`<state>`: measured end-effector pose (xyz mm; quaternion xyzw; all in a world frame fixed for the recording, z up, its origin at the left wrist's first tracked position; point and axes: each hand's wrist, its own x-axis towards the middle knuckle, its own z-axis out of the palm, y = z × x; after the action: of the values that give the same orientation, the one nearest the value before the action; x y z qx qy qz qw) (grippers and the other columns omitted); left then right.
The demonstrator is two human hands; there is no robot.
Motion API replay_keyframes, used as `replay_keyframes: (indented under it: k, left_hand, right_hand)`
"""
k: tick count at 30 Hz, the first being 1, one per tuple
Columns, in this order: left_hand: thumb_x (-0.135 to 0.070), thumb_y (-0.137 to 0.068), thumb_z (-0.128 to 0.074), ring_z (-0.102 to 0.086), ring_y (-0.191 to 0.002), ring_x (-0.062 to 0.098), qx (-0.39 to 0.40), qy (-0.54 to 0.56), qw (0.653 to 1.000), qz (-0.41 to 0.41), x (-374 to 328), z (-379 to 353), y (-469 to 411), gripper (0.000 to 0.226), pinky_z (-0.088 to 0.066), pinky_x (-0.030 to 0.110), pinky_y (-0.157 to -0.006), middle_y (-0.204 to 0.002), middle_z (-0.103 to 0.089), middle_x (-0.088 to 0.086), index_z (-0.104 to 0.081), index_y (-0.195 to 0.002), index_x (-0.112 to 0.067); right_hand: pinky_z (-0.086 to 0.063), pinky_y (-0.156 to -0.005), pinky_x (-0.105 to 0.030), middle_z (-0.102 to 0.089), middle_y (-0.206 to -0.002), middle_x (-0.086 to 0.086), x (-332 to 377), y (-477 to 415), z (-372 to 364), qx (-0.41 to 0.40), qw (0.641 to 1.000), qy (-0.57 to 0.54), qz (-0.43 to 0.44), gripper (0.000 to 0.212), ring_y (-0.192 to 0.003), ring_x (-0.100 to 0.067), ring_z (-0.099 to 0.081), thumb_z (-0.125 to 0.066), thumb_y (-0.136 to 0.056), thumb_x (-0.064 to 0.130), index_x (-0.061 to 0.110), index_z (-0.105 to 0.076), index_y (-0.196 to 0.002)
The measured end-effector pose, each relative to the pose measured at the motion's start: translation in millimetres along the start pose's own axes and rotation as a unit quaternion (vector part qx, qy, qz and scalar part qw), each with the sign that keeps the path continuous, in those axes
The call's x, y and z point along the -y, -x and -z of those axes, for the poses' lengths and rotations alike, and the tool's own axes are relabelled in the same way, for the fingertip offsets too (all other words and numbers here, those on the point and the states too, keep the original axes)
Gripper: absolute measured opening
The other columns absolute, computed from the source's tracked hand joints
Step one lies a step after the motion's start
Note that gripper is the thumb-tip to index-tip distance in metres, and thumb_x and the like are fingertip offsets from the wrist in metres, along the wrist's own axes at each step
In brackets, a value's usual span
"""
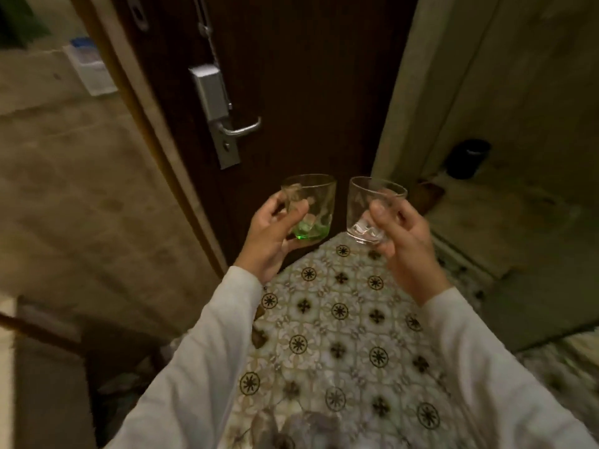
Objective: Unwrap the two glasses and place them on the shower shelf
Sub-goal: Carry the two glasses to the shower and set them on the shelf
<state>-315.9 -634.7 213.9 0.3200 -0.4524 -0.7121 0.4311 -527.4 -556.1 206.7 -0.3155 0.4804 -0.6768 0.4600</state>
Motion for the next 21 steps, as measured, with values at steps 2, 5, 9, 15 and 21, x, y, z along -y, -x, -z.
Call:
replay_keyframes:
  k: [2, 5, 9, 15, 21]
  left_hand:
    - [-0.035, -0.079, -0.080, -0.066, -0.116, 0.031, 0.040, 0.000, 0.999, 0.011, 5, -19, -32, 0.061, -0.059, 0.045, -0.082, -0.124, -0.070, 0.010, -0.055, -0.132, -0.016]
    - [-0.040, -0.076, -0.082, -0.066, -0.116, 0.031, 0.089, -0.005, 0.996, 0.027, 11, -43, -75, 0.069, -0.058, 0.045, -0.083, -0.126, -0.069, 0.010, -0.054, -0.133, -0.015]
    - [-0.038, -0.080, -0.080, -0.066, -0.117, 0.030, 0.162, -0.010, 0.986, 0.045, 13, -72, -139, 0.058, -0.058, 0.046, -0.083, -0.128, -0.068, 0.010, -0.058, -0.130, -0.019]
    - [-0.033, -0.084, -0.077, -0.067, -0.115, 0.030, 0.230, -0.021, 0.971, 0.065, 7, -109, -235, 0.056, -0.059, 0.044, -0.081, -0.127, -0.068, 0.011, -0.055, -0.133, -0.016]
    - [-0.033, -0.081, -0.078, -0.067, -0.113, 0.032, 0.275, -0.006, 0.957, 0.091, 18, -155, -316, 0.060, -0.060, 0.040, -0.075, -0.127, -0.068, 0.013, -0.055, -0.134, -0.015]
  right_hand:
    - [-0.061, -0.085, -0.042, -0.073, -0.122, -0.005, 7, -11, 19, -0.036, 0.999, -0.001, 0.012, 0.060, -0.116, -0.027, -0.070, -0.088, -0.073, 0.038, 0.023, -0.068, -0.127]
    - [-0.062, -0.087, -0.046, -0.076, -0.117, -0.003, 16, -28, 43, -0.076, 0.997, 0.008, 0.029, 0.049, -0.116, -0.029, -0.070, -0.086, -0.074, 0.037, 0.026, -0.072, -0.119]
    - [-0.060, -0.088, -0.047, -0.076, -0.109, 0.002, 31, -59, 65, -0.129, 0.990, 0.021, 0.046, 0.065, -0.107, -0.019, -0.073, -0.085, -0.076, 0.035, 0.016, -0.061, -0.134]
    - [-0.061, -0.078, -0.036, -0.077, -0.109, 0.000, 54, -118, 89, -0.204, 0.976, 0.005, 0.074, 0.065, -0.104, -0.020, -0.073, -0.087, -0.074, 0.034, 0.016, -0.062, -0.131]
    - [-0.061, -0.082, -0.039, -0.076, -0.106, 0.001, 70, -174, 126, -0.266, 0.959, -0.004, 0.101, 0.081, -0.102, -0.017, -0.073, -0.094, -0.066, 0.041, 0.015, -0.059, -0.134]
